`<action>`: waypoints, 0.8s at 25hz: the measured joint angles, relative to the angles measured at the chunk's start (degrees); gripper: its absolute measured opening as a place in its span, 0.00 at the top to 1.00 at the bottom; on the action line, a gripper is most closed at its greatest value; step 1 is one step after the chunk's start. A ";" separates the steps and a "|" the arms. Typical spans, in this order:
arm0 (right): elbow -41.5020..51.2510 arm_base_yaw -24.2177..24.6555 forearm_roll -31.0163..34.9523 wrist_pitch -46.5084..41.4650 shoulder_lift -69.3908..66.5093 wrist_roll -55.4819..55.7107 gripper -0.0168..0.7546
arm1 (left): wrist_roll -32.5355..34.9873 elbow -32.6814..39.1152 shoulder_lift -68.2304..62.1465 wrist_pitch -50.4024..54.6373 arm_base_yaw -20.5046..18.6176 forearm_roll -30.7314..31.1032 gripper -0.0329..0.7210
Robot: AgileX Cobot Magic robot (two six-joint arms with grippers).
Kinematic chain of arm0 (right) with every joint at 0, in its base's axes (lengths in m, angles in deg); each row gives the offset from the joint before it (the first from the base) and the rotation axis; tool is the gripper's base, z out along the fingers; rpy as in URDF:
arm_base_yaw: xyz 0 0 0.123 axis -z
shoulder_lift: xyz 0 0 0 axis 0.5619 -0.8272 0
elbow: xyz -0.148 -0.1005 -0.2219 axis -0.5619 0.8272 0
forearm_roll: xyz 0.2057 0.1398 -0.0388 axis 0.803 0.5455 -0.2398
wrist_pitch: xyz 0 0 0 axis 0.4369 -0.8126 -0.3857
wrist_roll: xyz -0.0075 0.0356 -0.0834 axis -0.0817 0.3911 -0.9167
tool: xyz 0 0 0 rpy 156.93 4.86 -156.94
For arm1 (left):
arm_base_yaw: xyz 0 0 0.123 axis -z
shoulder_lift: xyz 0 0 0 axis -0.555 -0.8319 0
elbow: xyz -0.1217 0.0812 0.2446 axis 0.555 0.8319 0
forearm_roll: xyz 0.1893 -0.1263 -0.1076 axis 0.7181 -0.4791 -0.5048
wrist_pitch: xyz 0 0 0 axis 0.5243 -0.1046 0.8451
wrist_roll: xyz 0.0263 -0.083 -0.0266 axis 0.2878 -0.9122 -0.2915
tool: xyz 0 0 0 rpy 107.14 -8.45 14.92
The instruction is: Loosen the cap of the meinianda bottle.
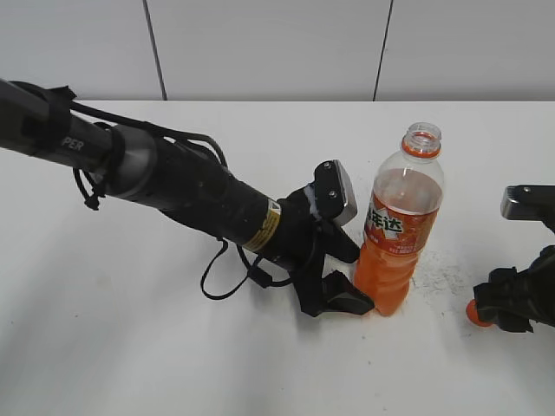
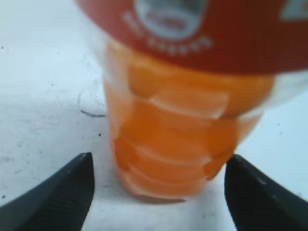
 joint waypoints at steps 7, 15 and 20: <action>0.00 0.00 1.00 -0.40 2.64 0.00 0.34 | -8.70 0.00 0.81 3.06 -0.04 6.29 0.10; 0.00 0.00 1.13 -0.93 10.42 0.00 0.34 | -14.55 0.62 5.28 7.18 -0.16 6.96 0.11; 0.00 0.00 1.13 -2.32 14.84 0.00 0.34 | -14.91 4.28 8.73 11.36 -0.29 6.81 0.12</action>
